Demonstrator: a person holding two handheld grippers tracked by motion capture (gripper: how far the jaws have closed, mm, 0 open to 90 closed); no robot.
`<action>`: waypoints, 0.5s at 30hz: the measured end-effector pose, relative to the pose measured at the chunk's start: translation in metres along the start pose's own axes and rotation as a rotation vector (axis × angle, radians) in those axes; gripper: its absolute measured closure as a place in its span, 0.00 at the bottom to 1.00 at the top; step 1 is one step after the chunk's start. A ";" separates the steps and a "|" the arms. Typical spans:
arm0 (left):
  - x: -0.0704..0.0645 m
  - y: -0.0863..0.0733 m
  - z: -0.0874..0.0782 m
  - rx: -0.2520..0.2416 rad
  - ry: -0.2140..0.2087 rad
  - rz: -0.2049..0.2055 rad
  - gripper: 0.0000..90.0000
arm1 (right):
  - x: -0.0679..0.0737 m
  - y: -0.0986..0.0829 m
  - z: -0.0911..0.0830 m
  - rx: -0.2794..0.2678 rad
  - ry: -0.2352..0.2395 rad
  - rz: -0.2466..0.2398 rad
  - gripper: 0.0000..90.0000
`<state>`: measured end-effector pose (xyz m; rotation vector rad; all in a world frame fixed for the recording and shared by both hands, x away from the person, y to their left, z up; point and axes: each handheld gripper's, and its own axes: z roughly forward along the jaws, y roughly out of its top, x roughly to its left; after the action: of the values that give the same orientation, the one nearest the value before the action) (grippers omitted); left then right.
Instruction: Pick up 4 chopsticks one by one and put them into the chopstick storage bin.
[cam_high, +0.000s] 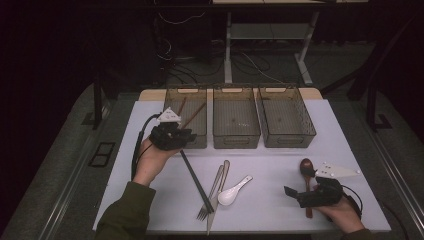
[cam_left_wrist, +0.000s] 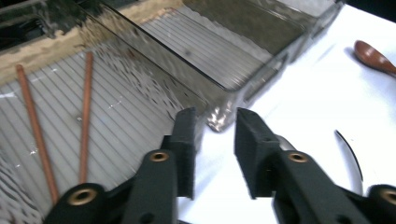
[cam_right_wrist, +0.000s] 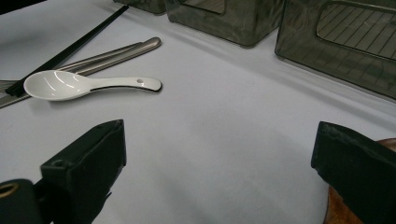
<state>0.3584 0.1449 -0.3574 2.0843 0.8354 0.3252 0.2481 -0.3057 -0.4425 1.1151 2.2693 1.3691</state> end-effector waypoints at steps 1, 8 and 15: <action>-0.002 -0.002 0.000 0.001 -0.005 0.000 0.82 | 0.000 0.000 0.000 0.000 0.000 -0.002 0.03; -0.017 -0.023 -0.004 0.005 -0.037 0.025 0.99 | 0.000 0.000 0.000 -0.004 -0.002 -0.002 0.03; -0.028 -0.043 -0.008 0.012 -0.052 0.027 0.99 | 0.000 0.000 0.000 -0.002 -0.003 -0.004 0.03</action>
<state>0.3144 0.1488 -0.3843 2.1082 0.7804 0.2801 0.2478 -0.3057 -0.4424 1.1112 2.2663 1.3664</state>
